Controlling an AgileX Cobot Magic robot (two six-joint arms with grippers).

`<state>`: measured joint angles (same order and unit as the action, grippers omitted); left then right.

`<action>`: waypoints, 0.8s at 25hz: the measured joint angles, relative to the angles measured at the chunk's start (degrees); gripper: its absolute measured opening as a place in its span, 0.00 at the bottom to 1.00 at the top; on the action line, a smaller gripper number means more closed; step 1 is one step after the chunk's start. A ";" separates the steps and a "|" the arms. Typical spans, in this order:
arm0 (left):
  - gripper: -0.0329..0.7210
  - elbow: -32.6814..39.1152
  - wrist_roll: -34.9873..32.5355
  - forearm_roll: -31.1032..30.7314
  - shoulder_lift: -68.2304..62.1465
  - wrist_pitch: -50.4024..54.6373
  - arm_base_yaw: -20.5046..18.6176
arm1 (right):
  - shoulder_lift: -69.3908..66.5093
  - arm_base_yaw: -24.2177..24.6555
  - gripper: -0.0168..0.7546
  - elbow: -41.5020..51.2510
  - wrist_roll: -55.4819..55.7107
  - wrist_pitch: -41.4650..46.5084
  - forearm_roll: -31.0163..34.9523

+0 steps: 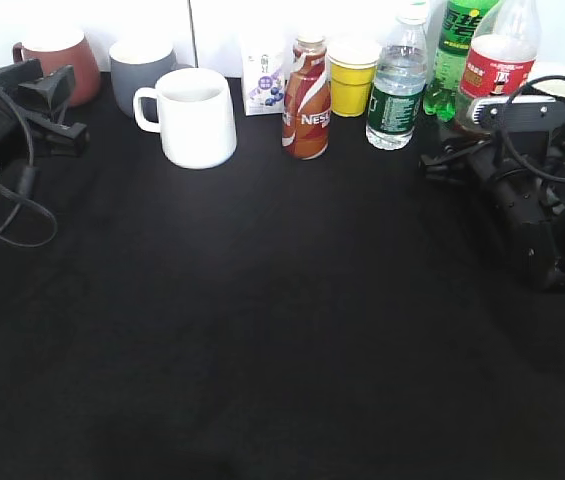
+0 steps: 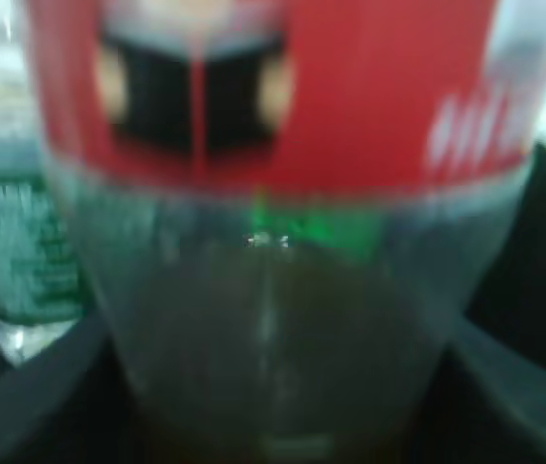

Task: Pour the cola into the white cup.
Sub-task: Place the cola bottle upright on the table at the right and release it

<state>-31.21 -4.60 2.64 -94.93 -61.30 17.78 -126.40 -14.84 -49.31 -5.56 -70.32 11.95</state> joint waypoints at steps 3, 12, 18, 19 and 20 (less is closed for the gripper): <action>0.40 0.00 0.00 -0.07 0.00 0.00 0.00 | 1.22 0.00 0.77 2.69 0.00 0.00 0.00; 0.40 0.00 0.00 -0.27 0.00 0.16 0.00 | 4.50 0.00 0.66 6.40 0.69 0.47 -1.58; 0.40 0.01 0.00 -0.37 0.00 0.27 0.00 | 3.01 0.00 0.60 5.09 0.82 -0.66 -1.76; 0.40 0.01 0.00 -0.37 0.00 0.31 0.00 | 2.56 0.00 0.60 4.62 0.82 -0.86 -1.84; 0.40 0.01 0.00 -0.41 0.00 0.31 0.00 | 1.85 0.00 0.60 3.22 0.82 -0.99 -1.84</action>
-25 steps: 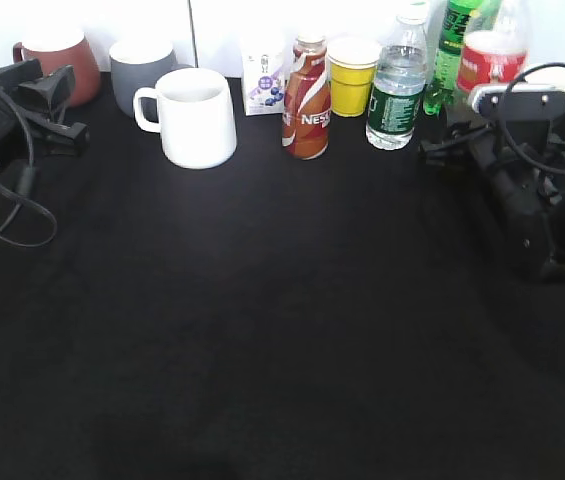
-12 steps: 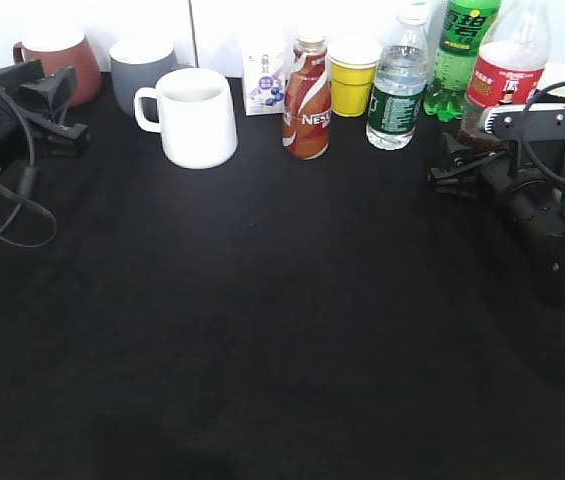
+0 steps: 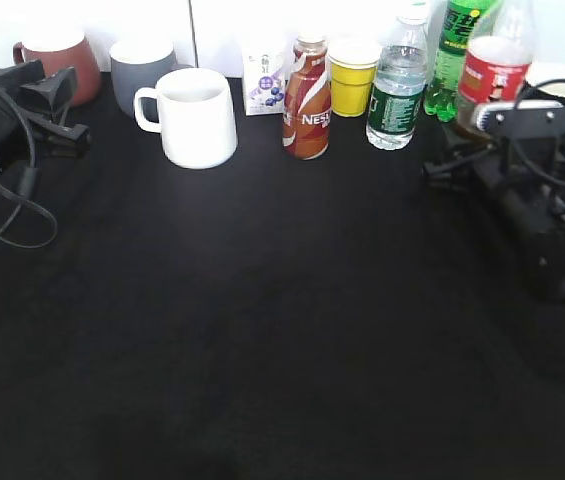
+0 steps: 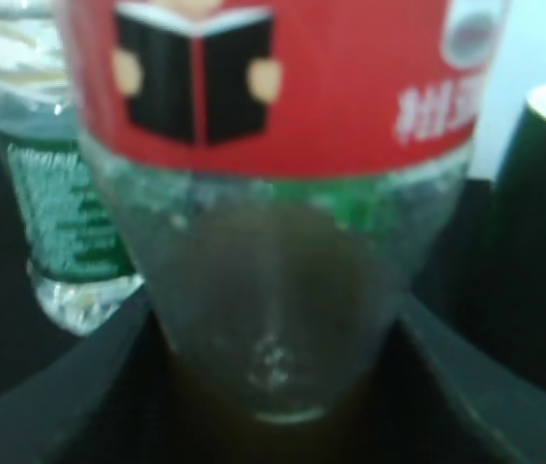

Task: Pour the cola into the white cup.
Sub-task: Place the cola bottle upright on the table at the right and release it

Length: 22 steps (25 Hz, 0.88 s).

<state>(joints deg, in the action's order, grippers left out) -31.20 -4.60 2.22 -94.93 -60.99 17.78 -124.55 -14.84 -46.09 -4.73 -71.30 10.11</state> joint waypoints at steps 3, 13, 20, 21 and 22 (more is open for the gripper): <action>0.40 0.00 0.00 0.00 0.06 0.00 0.00 | -0.75 0.00 0.60 -3.47 -1.10 2.25 1.74; 0.40 0.00 0.00 -0.07 0.06 0.00 0.00 | -3.88 0.00 0.80 -4.88 -1.52 0.87 3.91; 0.40 0.00 0.00 -0.07 0.06 0.00 0.00 | -2.20 0.00 0.80 -4.46 -1.65 1.55 3.68; 0.40 0.00 0.00 -0.07 0.06 0.00 0.00 | -1.79 0.00 0.80 -3.61 -1.65 1.55 3.68; 0.40 0.00 0.00 -0.07 0.06 0.00 0.00 | -1.41 0.00 0.80 -2.75 -1.70 1.55 3.62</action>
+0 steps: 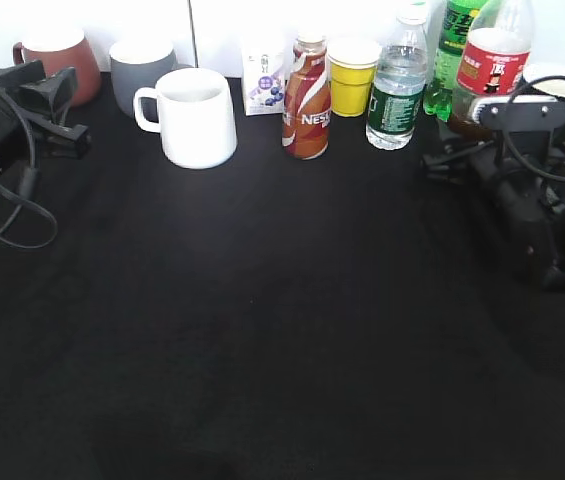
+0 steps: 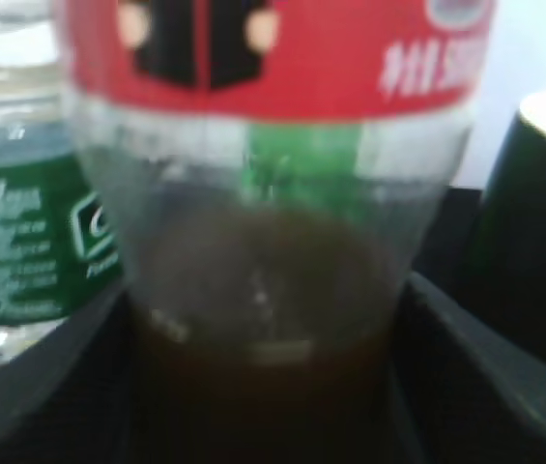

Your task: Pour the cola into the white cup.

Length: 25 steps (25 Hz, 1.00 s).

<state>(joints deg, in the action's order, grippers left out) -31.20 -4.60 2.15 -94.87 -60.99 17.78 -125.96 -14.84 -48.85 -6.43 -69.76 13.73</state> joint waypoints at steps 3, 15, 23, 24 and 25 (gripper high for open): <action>0.40 0.00 0.00 0.00 0.00 0.00 0.00 | 2.83 0.00 0.80 3.86 0.00 0.00 -0.76; 0.40 0.04 0.00 3.60 16.69 47.60 2.38 | 37.79 -0.60 0.79 13.30 0.38 58.00 -7.41; 0.40 -14.94 0.05 3.67 38.78 123.51 2.38 | 50.82 -0.60 0.79 1.95 3.30 123.43 -4.44; 0.40 -16.40 0.05 3.73 43.15 126.01 2.38 | 55.43 -0.60 0.79 1.46 4.02 126.33 -4.44; 0.40 -16.66 0.05 3.77 49.26 127.20 2.38 | 61.06 -0.60 0.79 1.46 5.05 128.55 -4.70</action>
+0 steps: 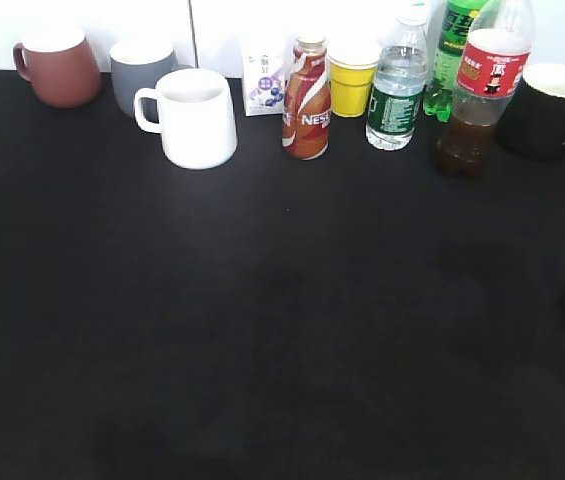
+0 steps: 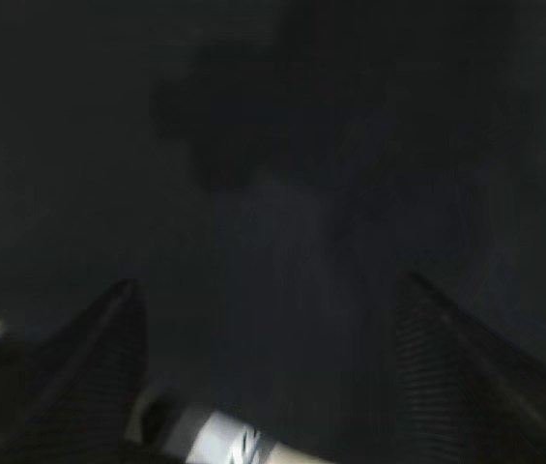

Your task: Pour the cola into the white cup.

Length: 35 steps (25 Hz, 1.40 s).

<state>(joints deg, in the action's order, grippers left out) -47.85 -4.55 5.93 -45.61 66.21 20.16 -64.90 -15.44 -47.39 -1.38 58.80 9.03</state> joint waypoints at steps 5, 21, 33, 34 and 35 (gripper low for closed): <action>0.40 0.24 0.00 -0.79 22.61 3.53 0.00 | 35.63 0.00 0.79 -0.12 1.38 3.16 -3.82; 0.49 17.95 5.72 -7.48 29.38 -5.17 0.00 | 56.92 0.00 0.79 18.43 4.19 0.94 -9.03; 0.34 17.97 5.74 -6.30 32.25 -5.17 -2.57 | 58.46 2.32 0.79 18.43 4.24 0.92 -9.03; 0.34 18.07 5.74 -6.28 34.80 -5.23 -5.11 | 59.17 5.94 0.79 18.43 4.24 0.92 -9.03; 0.34 18.07 5.74 -6.28 37.53 -5.23 -7.40 | 60.10 10.11 0.79 18.43 4.24 0.92 -9.03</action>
<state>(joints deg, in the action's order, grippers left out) -29.78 1.19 -0.35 -8.07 60.98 12.76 -4.80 -5.33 -28.96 2.86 59.72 0.00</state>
